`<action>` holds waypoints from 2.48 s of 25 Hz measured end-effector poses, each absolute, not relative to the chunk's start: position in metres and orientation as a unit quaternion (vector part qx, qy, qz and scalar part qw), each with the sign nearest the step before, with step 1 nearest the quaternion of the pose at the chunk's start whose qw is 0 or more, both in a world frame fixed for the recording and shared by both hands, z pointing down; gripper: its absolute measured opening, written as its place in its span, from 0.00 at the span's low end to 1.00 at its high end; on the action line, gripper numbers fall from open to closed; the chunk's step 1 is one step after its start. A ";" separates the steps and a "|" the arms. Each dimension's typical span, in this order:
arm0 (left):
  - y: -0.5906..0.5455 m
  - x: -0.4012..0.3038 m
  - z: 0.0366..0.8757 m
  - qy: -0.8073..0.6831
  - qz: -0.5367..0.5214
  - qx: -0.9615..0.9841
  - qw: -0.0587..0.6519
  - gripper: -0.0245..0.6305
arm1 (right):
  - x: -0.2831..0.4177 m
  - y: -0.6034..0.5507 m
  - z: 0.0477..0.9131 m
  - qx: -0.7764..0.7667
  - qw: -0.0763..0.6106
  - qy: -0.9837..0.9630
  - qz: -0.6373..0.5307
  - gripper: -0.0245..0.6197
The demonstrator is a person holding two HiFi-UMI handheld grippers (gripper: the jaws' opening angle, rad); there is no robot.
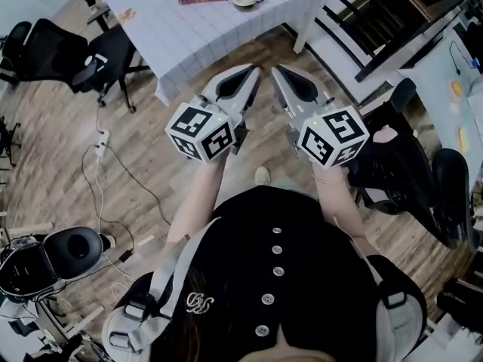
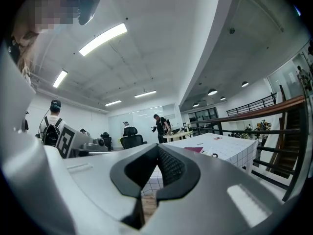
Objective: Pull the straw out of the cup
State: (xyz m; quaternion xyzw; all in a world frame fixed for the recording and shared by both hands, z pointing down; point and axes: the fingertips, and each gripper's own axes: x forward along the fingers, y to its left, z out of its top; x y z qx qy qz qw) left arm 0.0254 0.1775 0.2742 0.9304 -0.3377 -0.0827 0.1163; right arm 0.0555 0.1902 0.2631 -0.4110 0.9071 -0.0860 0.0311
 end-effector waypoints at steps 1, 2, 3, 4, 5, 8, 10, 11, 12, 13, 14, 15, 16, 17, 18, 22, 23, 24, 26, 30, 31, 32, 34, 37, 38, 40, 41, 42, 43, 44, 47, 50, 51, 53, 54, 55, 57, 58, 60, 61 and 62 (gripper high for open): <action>0.169 0.029 0.275 -0.337 -0.082 0.930 0.118 0.03 | 0.058 0.182 0.264 -0.409 0.031 0.908 -0.086 0.04; 0.162 0.032 0.277 -0.337 -0.082 0.930 0.120 0.03 | 0.060 0.176 0.265 -0.407 0.030 0.909 -0.086 0.04; 0.156 0.035 0.278 -0.338 -0.082 0.930 0.122 0.03 | 0.062 0.169 0.266 -0.405 0.030 0.910 -0.087 0.04; 0.150 0.038 0.279 -0.338 -0.083 0.929 0.125 0.03 | 0.064 0.163 0.268 -0.404 0.029 0.910 -0.089 0.04; 0.145 0.040 0.280 -0.338 -0.084 0.929 0.128 0.03 | 0.066 0.157 0.269 -0.403 0.029 0.910 -0.092 0.04; 0.132 0.045 0.285 -0.339 -0.083 0.927 0.135 0.03 | 0.069 0.143 0.275 -0.399 0.027 0.911 -0.101 0.04; 0.126 0.045 0.289 -0.342 -0.081 0.926 0.140 0.03 | 0.069 0.137 0.279 -0.396 0.026 0.911 -0.107 0.04; 0.123 0.045 0.291 -0.343 -0.080 0.925 0.141 0.03 | 0.069 0.134 0.281 -0.395 0.026 0.912 -0.109 0.04; 0.119 0.045 0.294 -0.345 -0.079 0.924 0.144 0.03 | 0.069 0.131 0.283 -0.394 0.026 0.912 -0.111 0.04; 0.116 0.044 0.297 -0.346 -0.078 0.923 0.146 0.03 | 0.068 0.128 0.285 -0.392 0.025 0.912 -0.113 0.04; 0.113 0.043 0.300 -0.347 -0.077 0.923 0.149 0.03 | 0.067 0.125 0.288 -0.391 0.024 0.913 -0.116 0.04; 0.109 0.042 0.303 -0.348 -0.076 0.922 0.152 0.03 | 0.066 0.121 0.290 -0.391 0.023 0.913 -0.118 0.04; 0.105 0.042 0.306 -0.349 -0.075 0.921 0.155 0.03 | 0.065 0.118 0.293 -0.390 0.021 0.913 -0.120 0.04; 0.100 0.041 0.309 -0.348 -0.074 0.921 0.158 0.03 | 0.065 0.113 0.296 -0.391 0.020 0.912 -0.122 0.04; 0.094 0.041 0.311 -0.348 -0.072 0.921 0.161 0.03 | 0.065 0.108 0.298 -0.393 0.018 0.911 -0.125 0.04; 0.067 0.041 0.316 -0.341 -0.069 0.923 0.166 0.03 | 0.068 0.080 0.303 -0.403 0.017 0.906 -0.129 0.04; 0.060 0.041 0.317 -0.339 -0.068 0.924 0.166 0.03 | 0.068 0.072 0.304 -0.406 0.017 0.905 -0.129 0.04; 0.051 0.041 0.318 -0.337 -0.067 0.924 0.167 0.03 | 0.068 0.063 0.305 -0.408 0.016 0.904 -0.130 0.04; 0.031 0.039 0.320 -0.335 -0.066 0.925 0.168 0.03 | 0.066 0.043 0.306 -0.411 0.015 0.902 -0.129 0.04; -0.018 0.031 0.322 -0.330 -0.065 0.927 0.167 0.03 | 0.058 -0.005 0.309 -0.415 0.015 0.900 -0.129 0.04; -0.030 0.028 0.321 -0.328 -0.065 0.927 0.168 0.03 | 0.055 -0.017 0.309 -0.417 0.015 0.900 -0.130 0.04; -0.043 0.025 0.321 -0.326 -0.065 0.928 0.168 0.03 | 0.053 -0.029 0.310 -0.418 0.015 0.899 -0.130 0.04; -0.066 0.020 0.319 -0.322 -0.064 0.930 0.168 0.03 | 0.048 -0.053 0.309 -0.422 0.016 0.897 -0.131 0.04; -0.102 0.013 0.317 -0.315 -0.062 0.932 0.167 0.03 | 0.041 -0.089 0.307 -0.430 0.017 0.893 -0.130 0.04; -0.113 0.010 0.317 -0.312 -0.061 0.933 0.168 0.03 | 0.039 -0.100 0.306 -0.433 0.018 0.892 -0.130 0.04; -0.133 0.005 0.316 -0.308 -0.059 0.935 0.168 0.03 | 0.037 -0.120 0.304 -0.441 0.019 0.888 -0.129 0.04; -0.142 0.003 0.315 -0.306 -0.057 0.935 0.168 0.03 | 0.037 -0.129 0.303 -0.444 0.020 0.886 -0.128 0.04; -0.151 0.001 0.315 -0.303 -0.055 0.936 0.168 0.03 | 0.036 -0.138 0.302 -0.448 0.022 0.885 -0.127 0.04; -0.160 0.000 0.314 -0.300 -0.054 0.937 0.168 0.03 | 0.035 -0.147 0.300 -0.451 0.023 0.883 -0.127 0.04; -0.168 -0.002 0.313 -0.297 -0.054 0.939 0.168 0.03 | 0.034 -0.156 0.299 -0.455 0.024 0.881 -0.126 0.04; -0.189 -0.005 0.311 -0.284 -0.052 0.943 0.165 0.03 | 0.029 -0.177 0.296 -0.464 0.027 0.877 -0.124 0.04; -0.206 -0.008 0.310 -0.277 -0.051 0.946 0.162 0.03 | 0.024 -0.193 0.296 -0.469 0.028 0.874 -0.121 0.04; -0.211 -0.009 0.311 -0.275 -0.051 0.946 0.163 0.03 | 0.023 -0.197 0.297 -0.471 0.027 0.873 -0.122 0.04; -0.218 -0.009 0.314 -0.269 -0.050 0.947 0.166 0.03 | 0.023 -0.203 0.301 -0.477 0.024 0.870 -0.124 0.04; -0.222 -0.008 0.316 -0.266 -0.048 0.948 0.167 0.03 | 0.024 -0.206 0.303 -0.480 0.024 0.868 -0.125 0.04; -0.224 -0.008 0.317 -0.263 -0.047 0.949 0.168 0.03 | 0.025 -0.208 0.304 -0.484 0.025 0.865 -0.127 0.04; -0.228 -0.008 0.320 -0.260 -0.046 0.949 0.172 0.03 | 0.028 -0.212 0.306 -0.491 0.025 0.861 -0.131 0.04; -0.229 -0.009 0.321 -0.259 -0.045 0.949 0.175 0.03 | 0.029 -0.213 0.307 -0.493 0.024 0.859 -0.133 0.04; -0.231 -0.010 0.324 -0.257 -0.044 0.949 0.179 0.03 | 0.030 -0.215 0.310 -0.497 0.023 0.856 -0.136 0.04; -0.233 -0.010 0.325 -0.257 -0.044 0.948 0.180 0.03 | 0.030 -0.217 0.311 -0.498 0.022 0.856 -0.138 0.04; -0.234 -0.011 0.327 -0.257 -0.044 0.948 0.182 0.03 | 0.030 -0.218 0.312 -0.498 0.020 0.856 -0.139 0.04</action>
